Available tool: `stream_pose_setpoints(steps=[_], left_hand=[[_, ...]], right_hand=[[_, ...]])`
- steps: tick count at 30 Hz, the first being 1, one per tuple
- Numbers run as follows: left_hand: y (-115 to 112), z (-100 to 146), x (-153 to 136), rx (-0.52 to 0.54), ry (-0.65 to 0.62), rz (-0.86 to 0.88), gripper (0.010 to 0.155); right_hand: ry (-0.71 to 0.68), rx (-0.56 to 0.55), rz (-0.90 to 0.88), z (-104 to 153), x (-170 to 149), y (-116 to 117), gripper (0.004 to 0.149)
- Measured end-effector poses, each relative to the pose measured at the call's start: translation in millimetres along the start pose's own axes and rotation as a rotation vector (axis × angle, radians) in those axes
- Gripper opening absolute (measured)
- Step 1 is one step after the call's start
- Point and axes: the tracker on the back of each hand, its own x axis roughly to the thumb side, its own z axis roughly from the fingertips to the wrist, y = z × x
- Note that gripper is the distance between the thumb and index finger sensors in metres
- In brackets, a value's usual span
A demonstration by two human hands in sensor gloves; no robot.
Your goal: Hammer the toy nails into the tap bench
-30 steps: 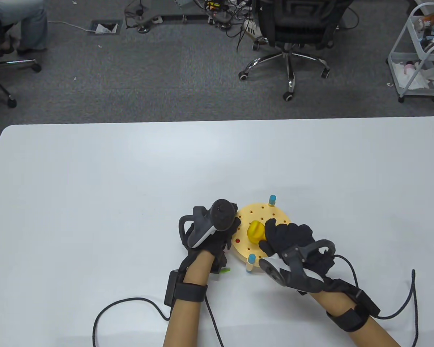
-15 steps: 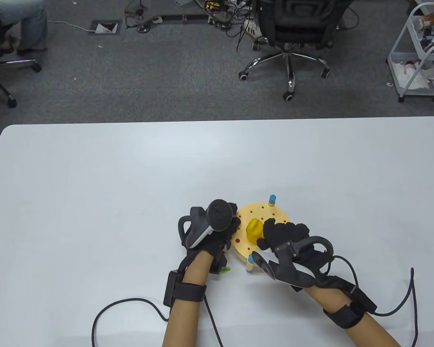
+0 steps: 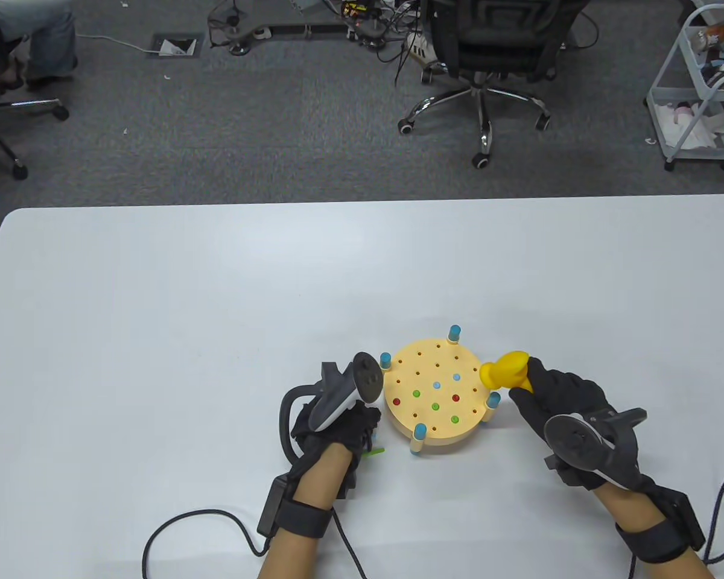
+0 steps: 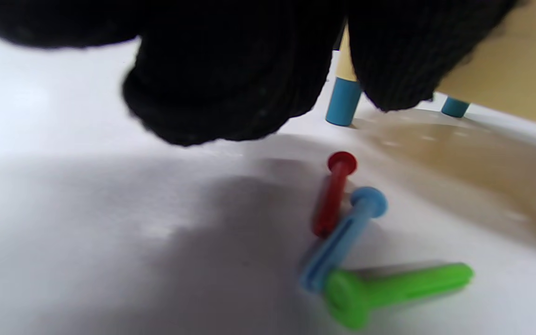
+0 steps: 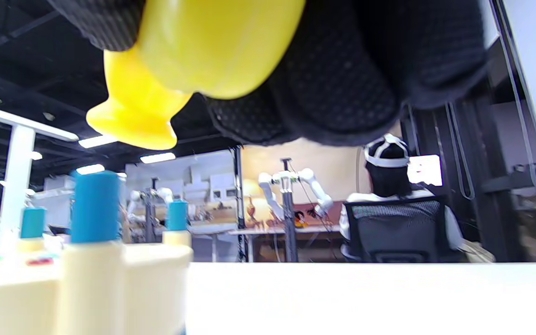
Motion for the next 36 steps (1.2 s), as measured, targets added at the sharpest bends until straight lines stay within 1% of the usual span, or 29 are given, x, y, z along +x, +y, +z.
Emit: stream_pose_setpoints(steps=[2, 3, 5, 8, 11, 14, 18, 24, 26, 30, 33, 34, 36], left_hand=[[-4.1, 0.8, 7.5, -0.003, 0.017, -0.057, 0.051], [-5.8, 0.9, 9.8, 0.013, 0.029, -0.089, 0.051], [-8.7, -0.2, 11.3, 0.036, 0.046, -0.116, 0.050], [-14.0, -3.7, 11.2, 0.022, 0.053, -0.120, 0.049], [-13.7, -3.8, 11.5, 0.048, 0.065, -0.148, 0.046], [-12.8, -2.9, 11.6, 0.063, 0.074, -0.166, 0.047], [-13.1, -2.8, 12.3, 0.089, 0.122, -0.269, 0.050], [-15.7, -0.2, 14.3, 0.096, 0.178, -0.238, 0.052], [-17.0, 1.7, 15.6, 0.114, 0.205, -0.236, 0.053], [-19.3, 1.4, 12.9, 0.129, 0.187, -0.231, 0.057], [-15.2, 1.5, 0.8, 0.076, 0.164, -0.147, 0.059], [-12.4, 2.2, -5.4, 0.047, 0.162, -0.092, 0.059], [-3.8, 3.8, -16.2, 0.038, 0.147, 0.001, 0.055]], right_hand=[[0.024, -0.004, -0.010, -1.1, -6.3, 0.9, 0.066], [0.038, -0.003, -0.016, -2.1, -8.6, 1.3, 0.066], [0.047, 0.005, -0.026, -2.5, -10.7, 2.7, 0.066], [0.049, 0.010, -0.019, -2.0, -11.3, 4.1, 0.066], [0.050, 0.010, -0.019, -2.2, -11.0, 4.0, 0.066], [0.051, 0.016, -0.022, -2.5, -11.1, 4.6, 0.066], [0.057, 0.029, -0.017, -2.5, -13.3, 8.9, 0.066], [0.069, 0.037, -0.019, -2.5, -16.2, 12.9, 0.066], [0.071, 0.040, -0.017, -2.5, -17.0, 14.6, 0.066], [0.073, 0.045, -0.020, -2.5, -17.7, 15.5, 0.066], [0.074, 0.049, -0.028, -2.8, -18.1, 15.4, 0.066], [0.074, 0.050, -0.031, -2.9, -18.4, 15.5, 0.066], [0.076, 0.052, -0.035, -3.2, -18.8, 15.6, 0.066]])
